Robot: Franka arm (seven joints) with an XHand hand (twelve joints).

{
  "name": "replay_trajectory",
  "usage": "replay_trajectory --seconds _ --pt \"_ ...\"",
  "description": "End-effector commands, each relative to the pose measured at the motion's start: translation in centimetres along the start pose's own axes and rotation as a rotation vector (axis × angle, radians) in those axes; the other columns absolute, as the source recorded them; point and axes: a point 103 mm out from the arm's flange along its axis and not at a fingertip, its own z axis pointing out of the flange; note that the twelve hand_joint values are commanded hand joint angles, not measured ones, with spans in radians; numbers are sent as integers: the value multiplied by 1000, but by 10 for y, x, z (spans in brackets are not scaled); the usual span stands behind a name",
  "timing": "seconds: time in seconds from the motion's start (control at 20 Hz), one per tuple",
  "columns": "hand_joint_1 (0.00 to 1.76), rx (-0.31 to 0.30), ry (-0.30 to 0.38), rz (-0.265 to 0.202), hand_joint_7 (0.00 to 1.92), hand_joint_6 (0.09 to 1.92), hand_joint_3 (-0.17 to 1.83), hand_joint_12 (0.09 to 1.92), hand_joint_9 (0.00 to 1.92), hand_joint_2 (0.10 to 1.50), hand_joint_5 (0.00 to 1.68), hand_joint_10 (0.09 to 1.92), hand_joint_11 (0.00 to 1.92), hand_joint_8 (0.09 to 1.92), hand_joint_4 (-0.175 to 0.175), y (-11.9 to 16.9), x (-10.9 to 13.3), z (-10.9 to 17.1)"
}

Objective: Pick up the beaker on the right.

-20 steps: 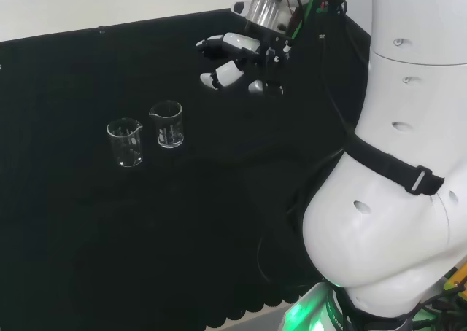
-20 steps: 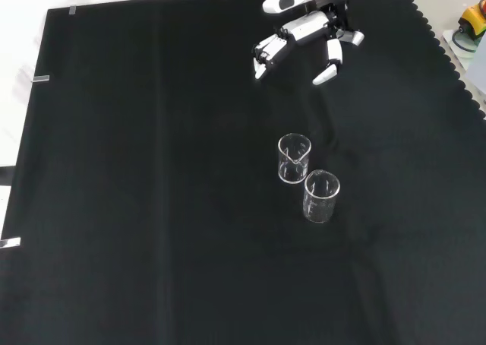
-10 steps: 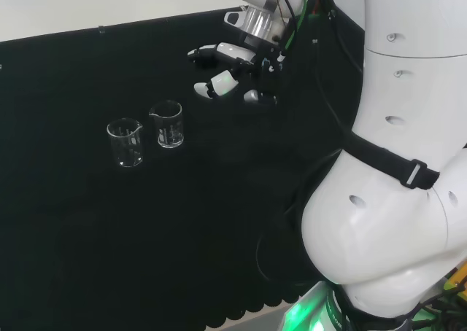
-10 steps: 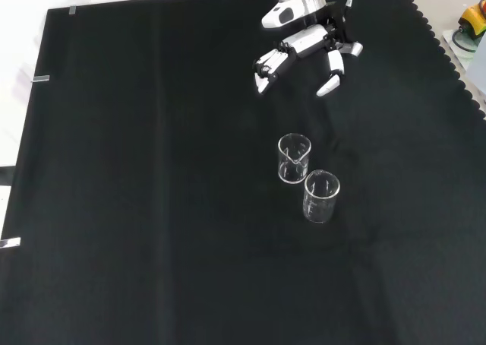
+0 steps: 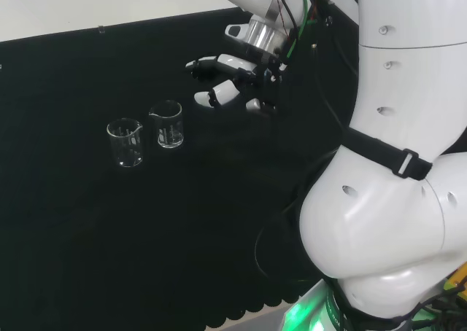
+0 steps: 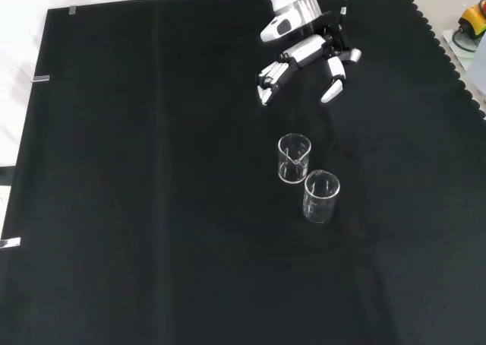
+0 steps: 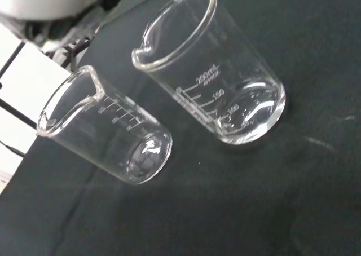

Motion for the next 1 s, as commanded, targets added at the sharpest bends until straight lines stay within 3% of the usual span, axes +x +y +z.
replay_trajectory --seconds 0.05,1.0 --pt "812 -9 94 -42 207 87 1122 1155 279 347 327 664 0 642 -56 4 -4 16" --pt "873 -9 136 -74 246 87 1123 1172 301 344 366 651 0 654 -53 21 -11 48"
